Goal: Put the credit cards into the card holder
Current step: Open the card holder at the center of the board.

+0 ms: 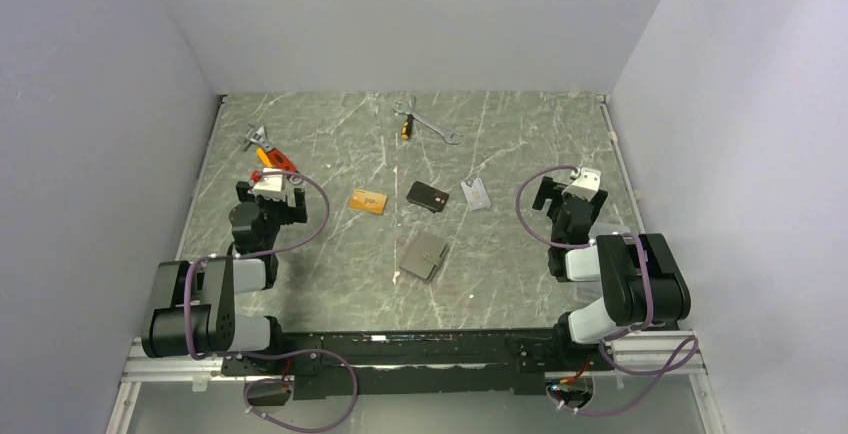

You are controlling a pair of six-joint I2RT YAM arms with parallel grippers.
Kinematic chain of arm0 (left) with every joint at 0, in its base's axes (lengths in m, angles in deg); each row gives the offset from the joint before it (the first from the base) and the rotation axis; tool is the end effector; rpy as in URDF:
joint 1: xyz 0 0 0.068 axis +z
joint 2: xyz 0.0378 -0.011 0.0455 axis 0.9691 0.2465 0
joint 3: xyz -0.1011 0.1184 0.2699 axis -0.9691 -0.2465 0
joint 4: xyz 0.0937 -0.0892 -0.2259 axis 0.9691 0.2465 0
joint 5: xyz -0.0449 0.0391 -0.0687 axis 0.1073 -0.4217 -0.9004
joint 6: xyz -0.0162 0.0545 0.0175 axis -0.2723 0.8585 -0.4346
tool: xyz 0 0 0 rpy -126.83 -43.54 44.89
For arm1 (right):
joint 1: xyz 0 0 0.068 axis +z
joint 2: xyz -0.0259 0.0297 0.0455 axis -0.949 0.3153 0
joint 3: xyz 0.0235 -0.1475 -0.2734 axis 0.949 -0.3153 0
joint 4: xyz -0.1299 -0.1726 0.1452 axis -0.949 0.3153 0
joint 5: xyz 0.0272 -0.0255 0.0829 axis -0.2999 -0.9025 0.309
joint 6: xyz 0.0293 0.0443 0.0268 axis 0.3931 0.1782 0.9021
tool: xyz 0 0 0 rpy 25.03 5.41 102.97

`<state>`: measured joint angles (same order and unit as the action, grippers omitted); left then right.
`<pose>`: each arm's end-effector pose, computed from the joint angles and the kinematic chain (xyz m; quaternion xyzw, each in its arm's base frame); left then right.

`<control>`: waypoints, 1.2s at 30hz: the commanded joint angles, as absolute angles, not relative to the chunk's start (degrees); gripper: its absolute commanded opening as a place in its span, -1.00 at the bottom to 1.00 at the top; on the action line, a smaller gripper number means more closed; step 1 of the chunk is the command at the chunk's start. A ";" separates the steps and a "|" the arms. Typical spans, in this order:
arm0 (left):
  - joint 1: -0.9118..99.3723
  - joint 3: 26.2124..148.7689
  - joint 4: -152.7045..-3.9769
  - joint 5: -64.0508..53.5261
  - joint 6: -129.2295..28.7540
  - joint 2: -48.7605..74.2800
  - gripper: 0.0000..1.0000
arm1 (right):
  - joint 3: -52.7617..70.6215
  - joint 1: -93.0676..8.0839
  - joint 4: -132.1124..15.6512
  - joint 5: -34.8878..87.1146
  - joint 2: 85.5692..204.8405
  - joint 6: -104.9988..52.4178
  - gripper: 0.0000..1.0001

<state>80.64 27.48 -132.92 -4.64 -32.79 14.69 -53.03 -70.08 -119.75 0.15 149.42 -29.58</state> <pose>0.2257 0.0137 0.1967 0.0498 0.7555 0.0109 0.6532 0.2425 -0.0071 0.1825 0.1147 0.7583 -0.0947 0.6348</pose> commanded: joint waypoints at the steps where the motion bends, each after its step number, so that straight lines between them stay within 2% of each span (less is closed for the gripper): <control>1: 80.56 28.65 -135.50 -4.96 -33.31 14.25 0.97 | -52.64 -70.21 -122.59 0.67 148.74 -29.22 0.99; 7: 80.61 28.68 -135.54 -5.17 -33.28 14.36 0.97 | -52.23 -70.17 -122.16 -1.38 147.53 -29.26 0.99; 8: 80.57 28.60 -135.64 -5.22 -33.30 14.37 0.97 | -50.46 -69.80 -117.42 -4.00 144.88 -28.41 0.99; 10: 80.64 29.36 -134.77 -5.48 -33.29 13.44 0.97 | -42.27 -69.68 -97.70 -7.72 139.64 -24.81 0.99; 12: 80.74 36.52 -116.59 -6.06 -32.76 10.00 0.97 | -30.88 -69.76 -76.99 -8.85 138.94 -15.94 0.99; 15: 80.58 56.87 -85.30 -6.63 -31.06 10.22 0.97 | -16.99 -70.96 -53.47 -1.77 140.83 1.96 0.99; 17: 80.63 67.33 -68.53 -8.29 -31.41 12.83 0.97 | -16.75 -75.27 -56.08 18.97 140.31 5.17 0.99; 18: 80.58 71.34 -61.17 -10.13 -31.56 14.06 0.97 | -18.19 -75.29 -58.24 25.10 139.65 5.00 0.99; 19: 80.54 74.63 -55.53 -11.63 -31.99 15.30 0.97 | -17.68 -73.17 -58.02 25.31 138.94 4.32 0.99; 21: 80.50 78.52 -47.13 -16.85 -32.11 16.64 0.97 | -13.95 -62.81 -51.06 13.48 138.08 -0.10 0.99; 22: 80.36 78.93 -44.77 -18.97 -32.43 16.43 0.97 | -11.98 -57.29 -46.57 7.37 138.37 -1.52 0.99; 25: 77.98 76.82 -42.33 -23.94 -33.34 13.45 0.97 | -11.21 -45.06 -40.99 -0.83 137.55 -0.35 0.99; 31: 63.55 73.41 -41.98 -20.94 -34.70 8.62 0.97 | -14.68 -25.45 -34.88 -9.28 137.52 7.20 0.99; 36: 58.05 71.78 -44.64 -23.75 -37.30 11.00 0.97 | -16.32 -14.32 -35.06 -11.04 141.81 13.09 0.99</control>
<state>60.11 72.64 -43.46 -21.32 -34.52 11.39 -15.42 -20.46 -38.31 -5.49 138.97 6.66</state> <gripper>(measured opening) 0.987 0.994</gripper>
